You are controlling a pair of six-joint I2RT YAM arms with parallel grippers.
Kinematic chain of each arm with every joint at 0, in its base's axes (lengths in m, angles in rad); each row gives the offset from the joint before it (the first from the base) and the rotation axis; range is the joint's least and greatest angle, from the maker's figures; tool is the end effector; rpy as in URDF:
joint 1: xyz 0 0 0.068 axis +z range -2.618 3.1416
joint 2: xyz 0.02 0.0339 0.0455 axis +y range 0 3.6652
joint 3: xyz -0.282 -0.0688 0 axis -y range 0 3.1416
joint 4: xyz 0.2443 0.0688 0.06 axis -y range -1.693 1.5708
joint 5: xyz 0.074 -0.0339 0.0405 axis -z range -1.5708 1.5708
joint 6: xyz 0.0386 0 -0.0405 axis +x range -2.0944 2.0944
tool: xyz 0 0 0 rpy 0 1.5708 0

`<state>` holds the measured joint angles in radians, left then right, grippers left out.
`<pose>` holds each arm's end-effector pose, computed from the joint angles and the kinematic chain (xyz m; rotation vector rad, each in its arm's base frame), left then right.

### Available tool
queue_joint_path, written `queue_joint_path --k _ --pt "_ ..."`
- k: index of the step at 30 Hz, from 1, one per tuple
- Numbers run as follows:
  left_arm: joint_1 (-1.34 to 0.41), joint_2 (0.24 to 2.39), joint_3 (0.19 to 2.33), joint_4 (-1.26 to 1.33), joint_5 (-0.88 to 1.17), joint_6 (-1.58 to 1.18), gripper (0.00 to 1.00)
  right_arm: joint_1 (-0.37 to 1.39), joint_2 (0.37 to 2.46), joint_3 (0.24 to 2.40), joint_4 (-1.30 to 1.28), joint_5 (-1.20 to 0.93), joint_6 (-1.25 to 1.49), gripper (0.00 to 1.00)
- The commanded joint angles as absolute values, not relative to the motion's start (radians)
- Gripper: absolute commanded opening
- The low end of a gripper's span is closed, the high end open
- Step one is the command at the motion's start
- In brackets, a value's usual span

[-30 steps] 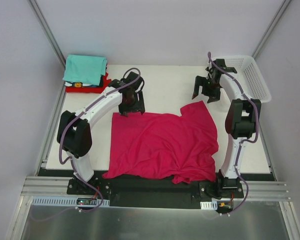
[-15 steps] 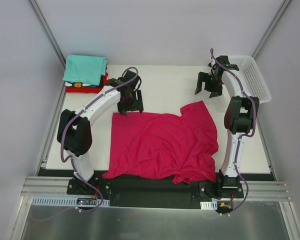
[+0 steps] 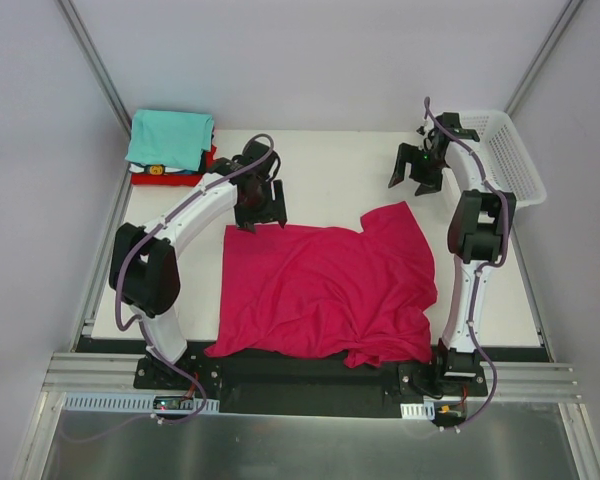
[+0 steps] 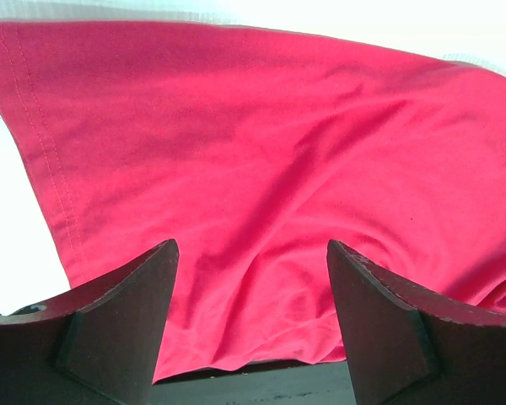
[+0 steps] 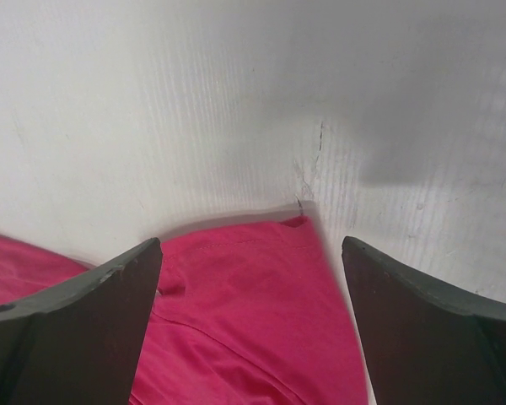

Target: Fold and stack the t-shirts

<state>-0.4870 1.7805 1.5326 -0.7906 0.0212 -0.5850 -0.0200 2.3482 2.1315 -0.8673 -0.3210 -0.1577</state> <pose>0.3420 -0.1820 0.2905 -0.1229 2.6641 -0.3956 0.5212 0.0018 0.2228 -0.2840 2.5941 0.3630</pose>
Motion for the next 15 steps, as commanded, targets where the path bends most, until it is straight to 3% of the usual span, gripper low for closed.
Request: queue_joint_path --k 1,15 --pt "-0.485 1.712 1.529 -0.799 0.037 -0.577 0.71 -0.066 2.398 2.108 -0.917 -0.267 -0.135 0.91" --pt "-0.485 1.698 1.54 -0.799 0.06 -0.588 0.71 -0.054 2.35 1.954 -0.931 -0.14 -0.121 0.89"
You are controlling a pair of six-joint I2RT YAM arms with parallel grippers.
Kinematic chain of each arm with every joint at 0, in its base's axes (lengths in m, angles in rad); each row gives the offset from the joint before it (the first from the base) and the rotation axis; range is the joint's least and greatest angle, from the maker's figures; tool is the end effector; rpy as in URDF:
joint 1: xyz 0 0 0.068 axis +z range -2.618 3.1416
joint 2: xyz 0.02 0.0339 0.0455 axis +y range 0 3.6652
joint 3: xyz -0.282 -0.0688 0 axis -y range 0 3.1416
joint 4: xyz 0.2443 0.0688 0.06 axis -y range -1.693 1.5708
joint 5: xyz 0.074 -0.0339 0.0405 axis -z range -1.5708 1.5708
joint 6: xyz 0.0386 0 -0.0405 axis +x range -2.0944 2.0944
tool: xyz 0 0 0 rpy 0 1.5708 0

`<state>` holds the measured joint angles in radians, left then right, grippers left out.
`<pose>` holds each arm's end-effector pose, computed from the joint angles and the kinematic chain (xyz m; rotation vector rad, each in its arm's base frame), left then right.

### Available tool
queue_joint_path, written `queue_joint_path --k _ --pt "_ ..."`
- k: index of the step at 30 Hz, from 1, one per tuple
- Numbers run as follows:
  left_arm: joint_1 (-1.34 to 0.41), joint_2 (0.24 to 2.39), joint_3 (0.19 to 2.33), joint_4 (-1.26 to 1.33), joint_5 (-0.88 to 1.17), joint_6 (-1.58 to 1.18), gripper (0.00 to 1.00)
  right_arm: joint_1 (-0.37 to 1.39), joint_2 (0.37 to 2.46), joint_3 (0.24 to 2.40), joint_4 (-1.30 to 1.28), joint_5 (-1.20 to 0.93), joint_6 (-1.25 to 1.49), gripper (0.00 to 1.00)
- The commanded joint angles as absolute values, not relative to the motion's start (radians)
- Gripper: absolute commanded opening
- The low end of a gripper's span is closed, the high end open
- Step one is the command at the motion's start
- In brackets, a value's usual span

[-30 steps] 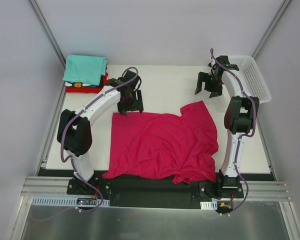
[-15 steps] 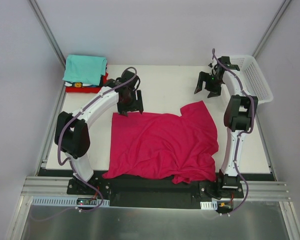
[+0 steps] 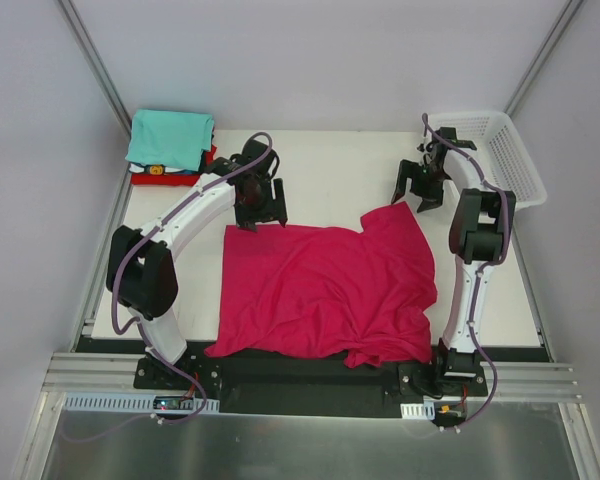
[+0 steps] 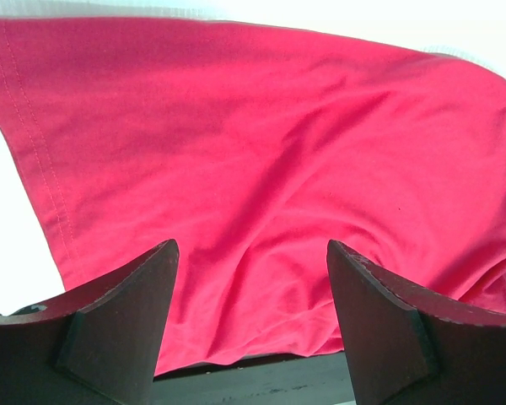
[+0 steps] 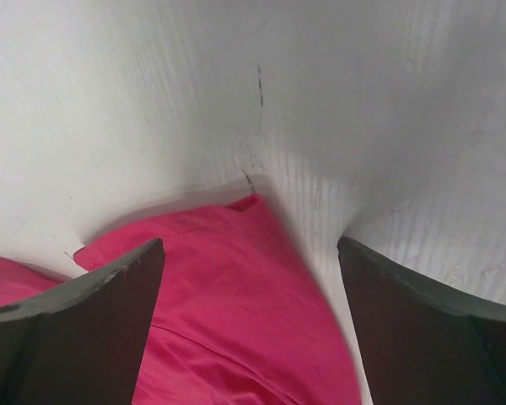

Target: Fold and stack the t-shirts

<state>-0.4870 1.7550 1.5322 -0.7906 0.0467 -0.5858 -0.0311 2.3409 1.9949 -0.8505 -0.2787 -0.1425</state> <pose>0.3374 -0.1807 0.2997 -0.1132 2.6490 -0.4409 0.5072 -0.0052 0.1861 -0.2241 2.7184 0.3362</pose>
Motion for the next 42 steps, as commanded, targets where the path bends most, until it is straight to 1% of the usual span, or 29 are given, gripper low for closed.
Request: queue_joint_path --k 1,11,14,18,22,29,34,42 --pt "-0.485 1.697 1.54 -0.799 0.063 -0.588 0.71 -0.052 2.341 1.953 -0.931 -0.13 -0.123 0.89" --pt "-0.486 1.681 1.537 -0.796 0.061 -0.589 0.7 -0.005 2.349 2.039 -0.951 -0.137 -0.143 0.86" --pt "-0.486 1.684 1.532 -0.796 0.063 -0.591 0.7 0.044 2.353 2.091 -0.979 -0.088 -0.163 0.87" --pt "-0.486 1.681 1.525 -0.793 0.064 -0.591 0.7 0.112 2.37 2.169 -1.045 0.035 -0.186 0.87" --pt "-0.486 1.68 1.523 -0.79 0.066 -0.589 0.7 0.162 2.367 2.209 -1.057 0.064 -0.19 0.87" --pt "-0.485 1.663 1.511 -0.79 0.061 -0.588 0.71 0.164 2.368 2.22 -1.069 0.21 -0.218 0.85" --pt "-0.486 1.67 1.511 -0.784 0.077 -0.591 0.7 0.147 2.345 2.165 -1.065 0.285 -0.225 0.84" --pt "-0.486 1.666 1.508 -0.781 0.078 -0.592 0.7 0.123 2.37 2.207 -1.065 0.213 -0.218 0.82"
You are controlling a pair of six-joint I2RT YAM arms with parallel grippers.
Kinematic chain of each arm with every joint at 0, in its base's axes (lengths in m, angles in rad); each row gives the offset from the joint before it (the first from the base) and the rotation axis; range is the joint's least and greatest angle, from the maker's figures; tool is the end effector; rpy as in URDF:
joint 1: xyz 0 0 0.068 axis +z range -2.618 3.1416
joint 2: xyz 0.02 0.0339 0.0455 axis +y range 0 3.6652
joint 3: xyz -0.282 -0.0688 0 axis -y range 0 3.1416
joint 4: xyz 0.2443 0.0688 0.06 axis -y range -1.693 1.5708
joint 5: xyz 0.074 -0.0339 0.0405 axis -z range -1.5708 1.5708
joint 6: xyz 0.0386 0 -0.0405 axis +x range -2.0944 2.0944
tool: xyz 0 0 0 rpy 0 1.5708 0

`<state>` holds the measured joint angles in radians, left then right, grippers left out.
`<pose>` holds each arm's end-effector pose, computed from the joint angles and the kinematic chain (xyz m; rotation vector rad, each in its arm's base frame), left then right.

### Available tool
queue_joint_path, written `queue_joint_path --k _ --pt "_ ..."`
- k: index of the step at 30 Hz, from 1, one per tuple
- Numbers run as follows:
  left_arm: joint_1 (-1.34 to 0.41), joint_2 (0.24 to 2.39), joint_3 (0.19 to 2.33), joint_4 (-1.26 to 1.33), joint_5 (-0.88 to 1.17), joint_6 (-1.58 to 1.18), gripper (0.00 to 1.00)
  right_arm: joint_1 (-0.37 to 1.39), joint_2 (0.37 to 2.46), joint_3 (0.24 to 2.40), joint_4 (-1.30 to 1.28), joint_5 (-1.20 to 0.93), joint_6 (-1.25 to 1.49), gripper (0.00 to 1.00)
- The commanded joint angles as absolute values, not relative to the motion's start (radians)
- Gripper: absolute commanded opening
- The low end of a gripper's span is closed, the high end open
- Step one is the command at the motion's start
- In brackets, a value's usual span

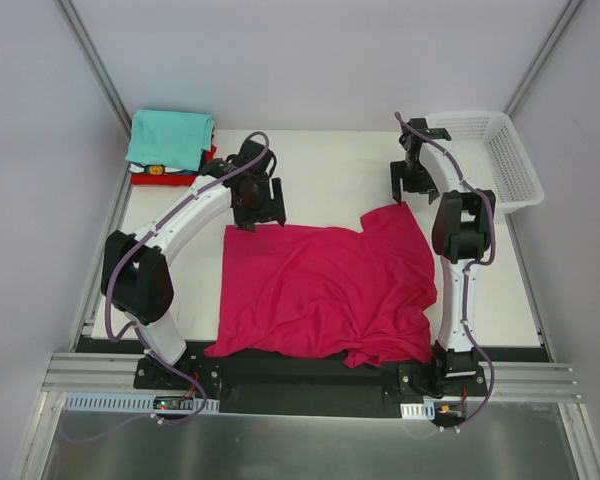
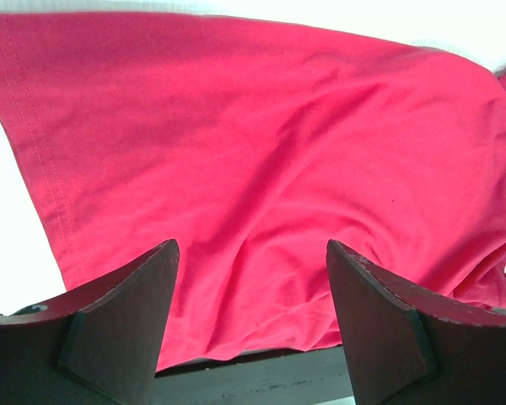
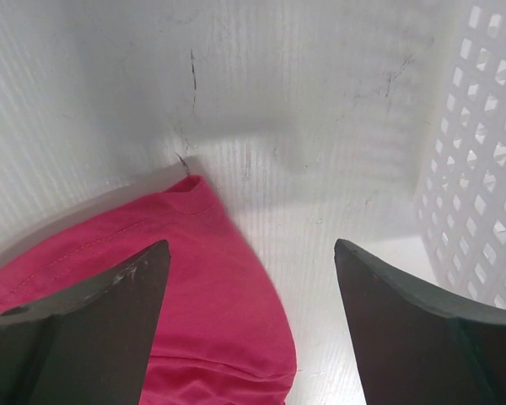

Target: Fold and stack the t-shirts

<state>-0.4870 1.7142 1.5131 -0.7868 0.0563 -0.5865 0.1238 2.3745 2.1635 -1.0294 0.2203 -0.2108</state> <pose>0.3292 -0.1768 0.3086 -0.1086 2.6278 -0.4671 0.5078 0.0547 0.2111 -0.4158 2.7727 -0.3301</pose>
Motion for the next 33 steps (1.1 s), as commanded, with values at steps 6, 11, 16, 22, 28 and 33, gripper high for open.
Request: queue_joint_path --k 6,11,16,22,28,33 --pt "-0.486 1.677 1.516 -0.782 0.084 -0.592 0.7 0.121 2.401 2.232 -1.074 0.198 -0.218 0.8" --pt "-0.486 1.681 1.52 -0.782 0.091 -0.594 0.7 0.123 2.414 2.233 -1.074 0.187 -0.218 0.79" --pt "-0.486 1.684 1.517 -0.781 0.089 -0.591 0.7 0.124 2.422 2.244 -1.071 0.187 -0.215 0.78" --pt "-0.486 1.689 1.523 -0.781 0.092 -0.592 0.7 0.133 2.437 2.307 -1.074 0.167 -0.225 0.76" --pt "-0.486 1.686 1.522 -0.782 0.091 -0.591 0.7 0.135 2.45 2.344 -1.077 0.141 -0.219 0.76" --pt "-0.486 1.689 1.522 -0.781 0.094 -0.591 0.7 0.135 2.448 2.301 -1.068 0.141 -0.221 0.73"
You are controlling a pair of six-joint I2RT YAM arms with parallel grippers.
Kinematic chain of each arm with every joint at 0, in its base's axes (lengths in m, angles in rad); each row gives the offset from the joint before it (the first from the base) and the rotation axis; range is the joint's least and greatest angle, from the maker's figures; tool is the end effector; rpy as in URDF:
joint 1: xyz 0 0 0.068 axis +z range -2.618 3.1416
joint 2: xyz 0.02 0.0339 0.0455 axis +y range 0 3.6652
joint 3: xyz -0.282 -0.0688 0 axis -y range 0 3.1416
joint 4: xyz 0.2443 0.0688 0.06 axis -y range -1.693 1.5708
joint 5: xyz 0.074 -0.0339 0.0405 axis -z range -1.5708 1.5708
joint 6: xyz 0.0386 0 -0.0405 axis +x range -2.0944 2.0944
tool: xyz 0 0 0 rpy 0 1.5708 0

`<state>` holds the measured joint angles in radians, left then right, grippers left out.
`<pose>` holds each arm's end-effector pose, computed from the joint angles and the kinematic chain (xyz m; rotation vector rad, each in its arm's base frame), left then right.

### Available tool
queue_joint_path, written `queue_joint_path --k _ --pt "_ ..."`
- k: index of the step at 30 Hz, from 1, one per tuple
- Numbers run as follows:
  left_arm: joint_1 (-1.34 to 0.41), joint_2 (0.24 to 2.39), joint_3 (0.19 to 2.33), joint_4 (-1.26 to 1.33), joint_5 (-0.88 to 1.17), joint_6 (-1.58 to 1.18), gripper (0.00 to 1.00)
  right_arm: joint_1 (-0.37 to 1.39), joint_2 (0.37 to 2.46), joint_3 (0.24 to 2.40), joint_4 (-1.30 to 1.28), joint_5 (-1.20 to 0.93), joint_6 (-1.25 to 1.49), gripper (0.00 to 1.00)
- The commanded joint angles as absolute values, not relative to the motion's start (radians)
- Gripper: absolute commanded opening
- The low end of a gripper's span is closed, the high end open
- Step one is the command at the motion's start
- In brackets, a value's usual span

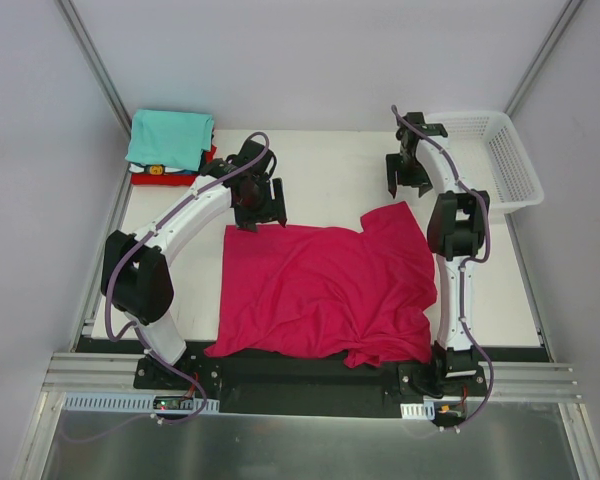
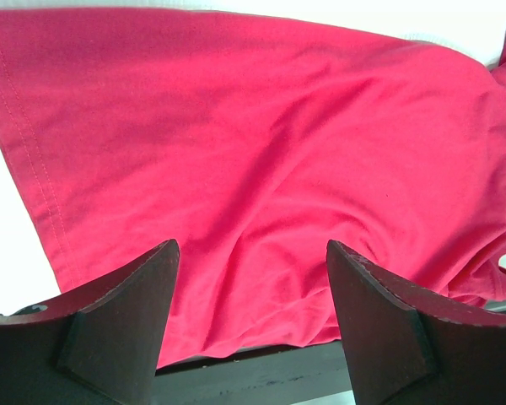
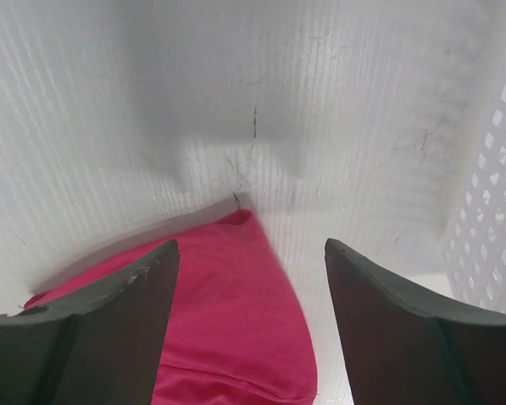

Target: Fold and stack the t-shirts

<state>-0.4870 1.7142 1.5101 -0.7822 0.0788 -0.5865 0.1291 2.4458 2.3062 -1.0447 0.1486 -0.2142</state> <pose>0.3289 -0.1776 0.3080 -0.0998 2.6334 -0.4947 0.5253 0.0624 0.2158 -0.4307 2.7195 -0.2277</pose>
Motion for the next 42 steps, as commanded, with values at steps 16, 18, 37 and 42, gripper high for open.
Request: queue_joint_path --k 16,18,37,42 --pt "-0.486 1.693 1.522 -0.781 0.097 -0.589 0.7 0.098 2.483 2.292 -1.06 0.097 -0.207 0.69" --pt "-0.486 1.693 1.522 -0.782 0.098 -0.589 0.7 0.097 2.482 2.28 -1.058 0.1 -0.21 0.69" --pt "-0.486 1.69 1.514 -0.781 0.098 -0.588 0.7 0.097 2.474 2.261 -1.051 0.086 -0.204 0.38" --pt "-0.486 1.701 1.503 -0.776 0.095 -0.592 0.7 0.098 2.457 2.273 -1.054 0.084 -0.201 0.25"
